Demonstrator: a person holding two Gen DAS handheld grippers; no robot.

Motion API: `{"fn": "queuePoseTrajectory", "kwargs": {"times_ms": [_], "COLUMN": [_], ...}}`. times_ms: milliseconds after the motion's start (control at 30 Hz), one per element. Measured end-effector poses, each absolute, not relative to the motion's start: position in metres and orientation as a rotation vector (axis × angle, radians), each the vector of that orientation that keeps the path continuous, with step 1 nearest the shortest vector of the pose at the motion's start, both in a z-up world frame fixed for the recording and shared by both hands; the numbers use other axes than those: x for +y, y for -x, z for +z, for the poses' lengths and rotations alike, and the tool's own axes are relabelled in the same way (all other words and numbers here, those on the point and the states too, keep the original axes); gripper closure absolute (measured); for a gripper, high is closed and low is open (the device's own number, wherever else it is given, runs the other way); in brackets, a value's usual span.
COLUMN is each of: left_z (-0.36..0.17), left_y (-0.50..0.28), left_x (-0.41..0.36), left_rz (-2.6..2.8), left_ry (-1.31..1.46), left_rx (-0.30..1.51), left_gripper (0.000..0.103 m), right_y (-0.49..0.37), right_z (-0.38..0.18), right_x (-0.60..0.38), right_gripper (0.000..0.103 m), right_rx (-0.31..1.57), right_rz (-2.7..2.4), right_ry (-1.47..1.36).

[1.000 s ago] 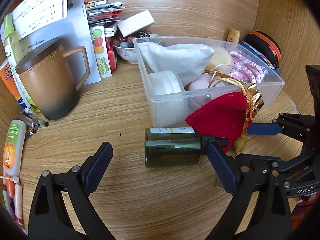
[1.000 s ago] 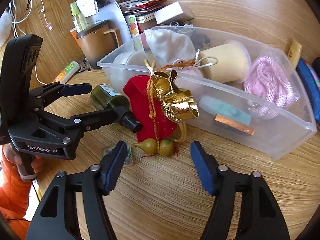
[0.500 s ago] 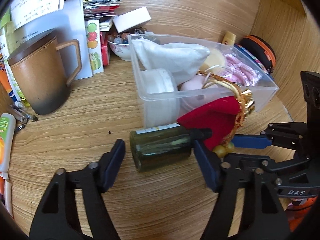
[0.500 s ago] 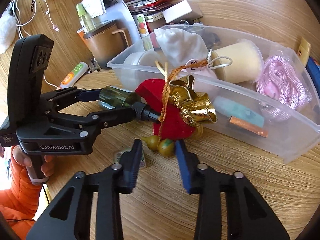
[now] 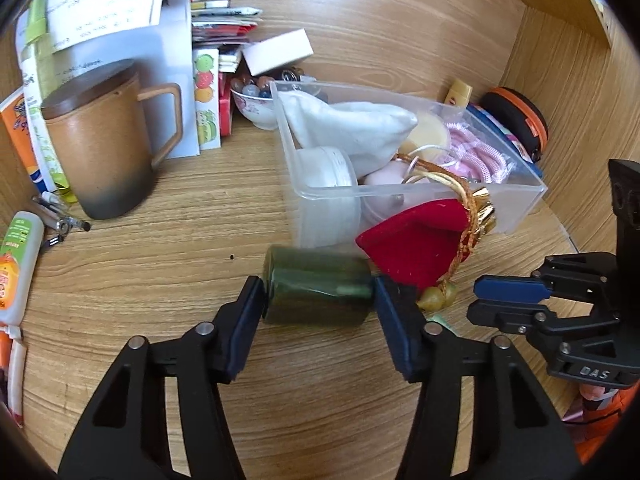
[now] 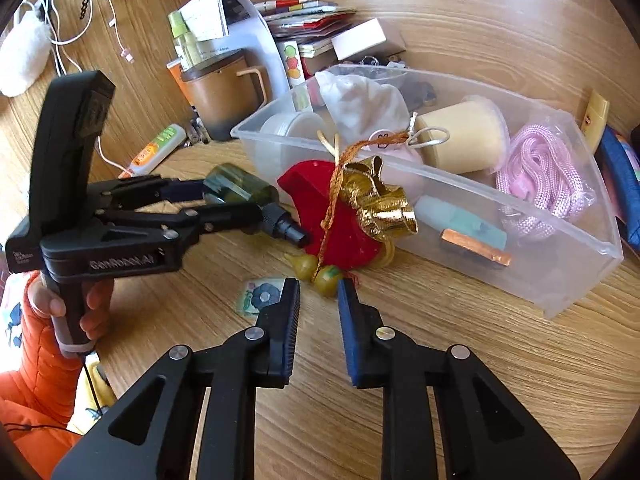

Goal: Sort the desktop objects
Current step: 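Regrasp the green bottle upright with the left gripper and lift it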

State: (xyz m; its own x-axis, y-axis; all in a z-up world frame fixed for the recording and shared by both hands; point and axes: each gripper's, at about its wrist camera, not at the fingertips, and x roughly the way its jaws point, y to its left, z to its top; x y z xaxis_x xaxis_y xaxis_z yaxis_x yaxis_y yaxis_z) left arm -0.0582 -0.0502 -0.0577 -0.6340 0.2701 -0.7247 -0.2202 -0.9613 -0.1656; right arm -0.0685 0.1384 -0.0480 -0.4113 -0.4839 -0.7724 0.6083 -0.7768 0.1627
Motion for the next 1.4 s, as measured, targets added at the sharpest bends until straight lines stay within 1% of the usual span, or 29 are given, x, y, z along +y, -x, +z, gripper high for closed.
{"fn": "queuePoseTrajectory", "kwargs": {"times_ms": [133, 200, 267, 300, 333, 367, 433, 500, 600, 867, 933, 1033, 1067, 1100, 1133, 1200, 1233, 1300, 1400], "left_z": [-0.056, -0.057, -0.057, -0.057, -0.058, -0.058, -0.059, -0.060, -0.063, -0.075, -0.074, -0.074, -0.074, -0.074, -0.074, -0.075, -0.075, -0.075, -0.074], "left_y": [0.053, 0.050, 0.048, 0.048, 0.047, 0.047, 0.048, 0.049, 0.052, 0.064, 0.062, 0.060, 0.059, 0.059, 0.058, 0.057, 0.056, 0.053, 0.050], "left_x": [-0.055, -0.057, -0.058, -0.058, -0.060, -0.060, -0.061, -0.060, -0.056, -0.050, -0.046, -0.045, -0.044, -0.044, -0.044, -0.043, -0.043, -0.046, -0.050], "left_rz": [2.627, 2.628, 2.631, 2.637, 2.639, 2.637, 2.621, 2.614, 2.598, 2.532, 2.545, 2.570, 2.576, 2.575, 2.573, 2.586, 2.589, 2.596, 2.618], "left_ry": [1.169, 1.170, 1.172, 1.176, 1.176, 1.176, 1.180, 1.189, 1.198, 1.273, 1.256, 1.240, 1.237, 1.236, 1.235, 1.243, 1.247, 1.246, 1.244], "left_rx": [-0.093, -0.093, -0.085, -0.075, -0.071, -0.069, -0.081, -0.073, -0.053, -0.034, -0.007, 0.017, 0.022, 0.023, 0.027, 0.051, 0.057, 0.050, 0.034], "left_gripper": [0.049, 0.049, 0.049, 0.049, 0.049, 0.049, 0.048, 0.039, 0.031, 0.029, 0.029, 0.029, 0.030, 0.037, 0.041, 0.056, 0.059, 0.062, 0.062], "right_y": [0.076, 0.077, 0.078, 0.077, 0.076, 0.075, 0.074, 0.074, 0.076, 0.087, 0.088, 0.087, 0.086, 0.086, 0.086, 0.084, 0.083, 0.081, 0.078], "right_z": [-0.051, -0.054, -0.056, -0.056, -0.055, -0.054, -0.054, -0.054, -0.057, -0.064, -0.065, -0.066, -0.066, -0.066, -0.066, -0.066, -0.065, -0.064, -0.059], "right_x": [0.130, 0.128, 0.124, 0.122, 0.121, 0.120, 0.117, 0.114, 0.109, 0.113, 0.116, 0.115, 0.114, 0.113, 0.113, 0.113, 0.113, 0.114, 0.119], "right_gripper": [0.084, 0.079, 0.064, 0.059, 0.052, 0.050, 0.050, 0.050, 0.050, 0.050, 0.050, 0.058, 0.063, 0.064, 0.064, 0.064, 0.064, 0.064, 0.064], "right_rx": [0.175, 0.167, 0.181, 0.189, 0.195, 0.198, 0.192, 0.190, 0.201, 0.138, 0.131, 0.179, 0.201, 0.221, 0.228, 0.247, 0.253, 0.254, 0.240], "right_rz": [-2.181, -2.174, -2.193, -2.205, -2.218, -2.229, -2.223, -2.224, -2.228, -2.219, -2.210, -2.233, -2.242, -2.247, -2.248, -2.251, -2.254, -2.258, -2.263], "right_ry": [-1.175, -1.191, -1.198, -1.195, -1.188, -1.179, -1.176, -1.178, -1.186, -1.212, -1.217, -1.203, -1.199, -1.193, -1.188, -1.177, -1.174, -1.164, -1.144]}}
